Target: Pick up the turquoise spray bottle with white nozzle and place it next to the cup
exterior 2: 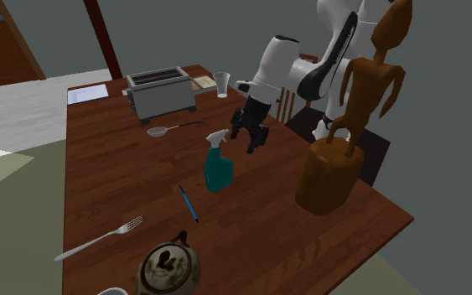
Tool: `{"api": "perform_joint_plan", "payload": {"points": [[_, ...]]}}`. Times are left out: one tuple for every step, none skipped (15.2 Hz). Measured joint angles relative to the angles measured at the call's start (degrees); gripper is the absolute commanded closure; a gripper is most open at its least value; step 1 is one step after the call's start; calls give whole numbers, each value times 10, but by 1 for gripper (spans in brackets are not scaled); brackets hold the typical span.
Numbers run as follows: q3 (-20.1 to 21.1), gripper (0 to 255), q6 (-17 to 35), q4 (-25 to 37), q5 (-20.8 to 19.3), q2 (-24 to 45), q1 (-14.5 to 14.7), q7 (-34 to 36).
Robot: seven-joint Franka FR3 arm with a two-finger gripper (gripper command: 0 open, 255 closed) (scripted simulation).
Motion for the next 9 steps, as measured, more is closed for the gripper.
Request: {"api": "perform_joint_plan", "payload": {"points": [[-4,0,18,18,11,26,-1,-6],[-6,0,41,26,22,50,-3,-10],[-6,0,60,34,30,68,-5,-10],[-5,0,71,44,35,85,-5,-10],[-3,0,79,50,43,97,-8,-16],[-1,0,86,56,48,109,-9,-18],[1,0,92,60,53,119,-11,-21],[4,0,96,65,58,128,-14,-26],[7,0,102,68,63,137,-16,-29]]}}
